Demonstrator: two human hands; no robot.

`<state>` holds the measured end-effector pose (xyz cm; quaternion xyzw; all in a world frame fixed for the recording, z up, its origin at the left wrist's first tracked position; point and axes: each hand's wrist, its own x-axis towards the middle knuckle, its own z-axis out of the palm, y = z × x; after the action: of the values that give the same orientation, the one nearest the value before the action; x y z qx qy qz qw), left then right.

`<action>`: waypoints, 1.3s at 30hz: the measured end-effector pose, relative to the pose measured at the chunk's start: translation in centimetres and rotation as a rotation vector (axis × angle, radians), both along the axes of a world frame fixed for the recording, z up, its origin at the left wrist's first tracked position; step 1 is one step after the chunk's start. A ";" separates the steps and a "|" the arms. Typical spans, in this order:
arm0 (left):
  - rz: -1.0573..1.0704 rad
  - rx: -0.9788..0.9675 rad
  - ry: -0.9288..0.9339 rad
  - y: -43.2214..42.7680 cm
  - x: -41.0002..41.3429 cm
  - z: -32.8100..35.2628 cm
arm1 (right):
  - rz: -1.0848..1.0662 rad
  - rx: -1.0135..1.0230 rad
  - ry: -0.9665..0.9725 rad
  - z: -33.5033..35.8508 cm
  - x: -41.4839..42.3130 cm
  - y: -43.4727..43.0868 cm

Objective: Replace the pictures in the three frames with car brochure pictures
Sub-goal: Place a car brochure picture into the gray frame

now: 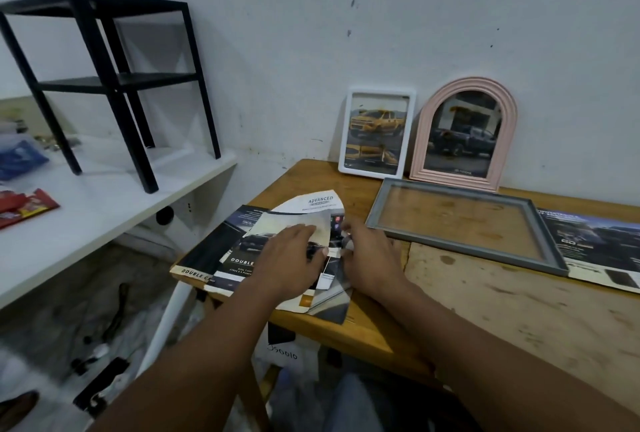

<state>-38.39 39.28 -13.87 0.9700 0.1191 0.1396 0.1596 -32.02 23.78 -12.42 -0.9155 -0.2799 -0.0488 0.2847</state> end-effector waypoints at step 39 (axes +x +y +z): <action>-0.059 0.120 0.079 -4.7 8.7 3.7 | -0.253 0.289 0.024 8.6 13.5 -17.5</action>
<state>-29.66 34.55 -10.14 0.9856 0.0882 0.1035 0.1003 -18.56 6.31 -3.85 -0.8936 -0.1492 -0.1128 0.4080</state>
